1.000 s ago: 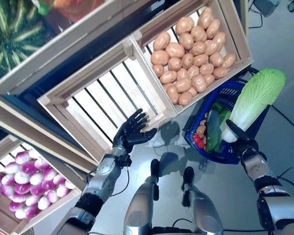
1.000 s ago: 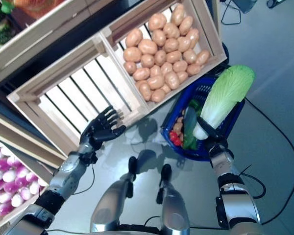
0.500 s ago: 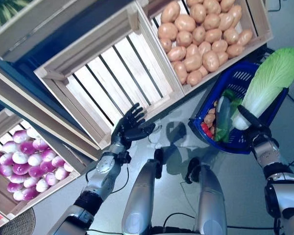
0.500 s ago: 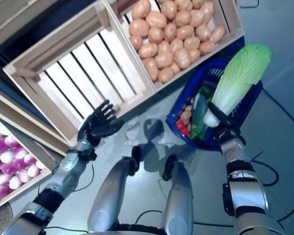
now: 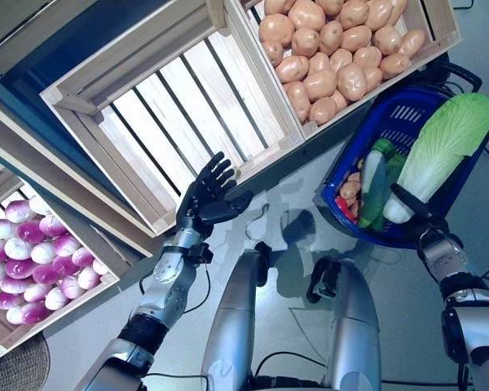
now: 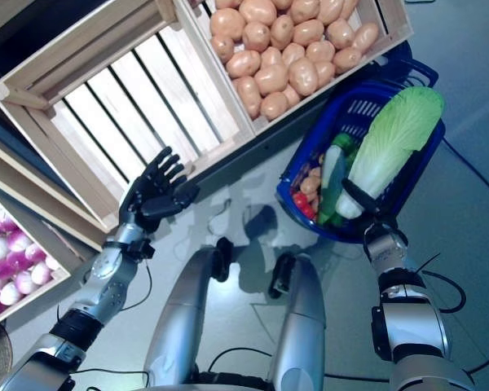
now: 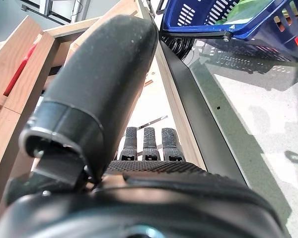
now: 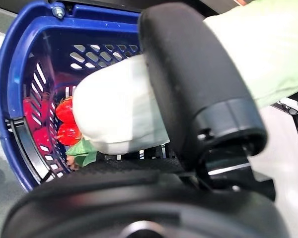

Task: Put vegetables into the basket

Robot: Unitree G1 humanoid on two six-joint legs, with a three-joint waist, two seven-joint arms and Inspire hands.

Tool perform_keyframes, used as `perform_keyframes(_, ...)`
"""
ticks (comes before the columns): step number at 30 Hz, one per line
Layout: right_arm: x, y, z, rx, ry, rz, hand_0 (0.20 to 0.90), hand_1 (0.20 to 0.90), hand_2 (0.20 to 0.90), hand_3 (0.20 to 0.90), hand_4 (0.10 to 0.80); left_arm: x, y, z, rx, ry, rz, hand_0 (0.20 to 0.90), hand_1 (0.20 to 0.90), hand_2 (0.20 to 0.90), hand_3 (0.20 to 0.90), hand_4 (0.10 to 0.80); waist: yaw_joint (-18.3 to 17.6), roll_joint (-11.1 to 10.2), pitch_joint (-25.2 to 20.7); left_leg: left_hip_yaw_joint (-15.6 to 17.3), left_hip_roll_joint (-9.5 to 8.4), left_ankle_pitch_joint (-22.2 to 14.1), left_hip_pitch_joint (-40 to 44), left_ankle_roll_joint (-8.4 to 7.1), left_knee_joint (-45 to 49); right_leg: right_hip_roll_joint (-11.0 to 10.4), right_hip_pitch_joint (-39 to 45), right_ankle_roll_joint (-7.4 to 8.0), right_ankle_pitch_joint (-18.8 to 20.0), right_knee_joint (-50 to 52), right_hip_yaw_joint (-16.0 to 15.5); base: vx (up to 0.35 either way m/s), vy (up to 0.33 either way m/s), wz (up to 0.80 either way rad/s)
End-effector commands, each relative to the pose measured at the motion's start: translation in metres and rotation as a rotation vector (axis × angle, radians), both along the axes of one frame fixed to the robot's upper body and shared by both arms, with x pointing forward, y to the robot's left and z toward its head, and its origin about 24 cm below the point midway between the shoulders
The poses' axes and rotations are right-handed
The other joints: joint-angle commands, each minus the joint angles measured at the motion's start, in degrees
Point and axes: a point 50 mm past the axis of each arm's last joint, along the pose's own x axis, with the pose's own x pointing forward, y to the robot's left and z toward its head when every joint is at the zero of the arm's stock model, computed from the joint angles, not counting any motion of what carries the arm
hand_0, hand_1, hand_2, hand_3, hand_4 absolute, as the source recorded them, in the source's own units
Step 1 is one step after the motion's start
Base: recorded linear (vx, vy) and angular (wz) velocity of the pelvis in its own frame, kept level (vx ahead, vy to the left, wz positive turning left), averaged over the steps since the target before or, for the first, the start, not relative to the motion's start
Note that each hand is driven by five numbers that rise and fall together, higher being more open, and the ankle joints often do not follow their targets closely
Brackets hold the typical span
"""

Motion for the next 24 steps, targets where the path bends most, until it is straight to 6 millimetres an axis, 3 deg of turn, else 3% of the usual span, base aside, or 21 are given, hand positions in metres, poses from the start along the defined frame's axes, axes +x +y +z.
perform_keyframes(1,0.003,-0.027,0.040,-0.092,-0.141,-0.047,0.900,0.900,0.900,0.900,0.800,-0.007,-0.009,0.028,-0.052,-0.161,-0.074,0.900,0.900,0.900,0.900,0.800,-0.3,-0.2,-0.3,1.9,-1.86,-8.4,5.8,3.86,3.5,1.2,6.0,-4.08,2.9,-2.2,-1.6,0.000,0.000,0.00)
perform_keyframes(9,0.003,-0.026,0.040,-0.117,-0.129,-0.048,0.900,0.900,0.900,0.900,0.800,-0.008,-0.007,0.025,-0.082,-0.143,-0.075,0.900,0.900,0.900,0.900,0.800,0.1,-0.6,-0.3,1.5,-1.09,-7.0,7.7,3.45,2.7,2.2,8.5,-4.48,3.4,-3.9,-2.2,-0.011,0.001,0.01)
perform_keyframes(18,0.001,-0.023,0.034,-0.124,-0.116,-0.014,0.900,0.900,0.900,0.900,0.800,-0.011,-0.008,0.020,-0.091,-0.141,-0.103,0.900,0.900,0.900,0.900,0.800,1.1,-2.0,-1.1,1.3,-0.02,-3.5,15.9,2.50,-6.4,4.3,17.7,-4.40,6.5,-14.6,-3.2,0.002,0.017,-0.07)
perform_keyframes(24,-0.009,-0.013,0.005,-0.075,-0.051,0.018,0.900,0.900,0.900,0.900,0.800,-0.012,-0.006,0.008,-0.075,-0.094,-0.115,0.900,0.900,0.900,0.900,0.800,1.2,-3.7,-4.4,2.3,0.90,-2.3,24.0,1.86,-16.1,5.8,25.2,-3.57,8.9,-24.4,-2.7,0.045,0.055,-0.09)
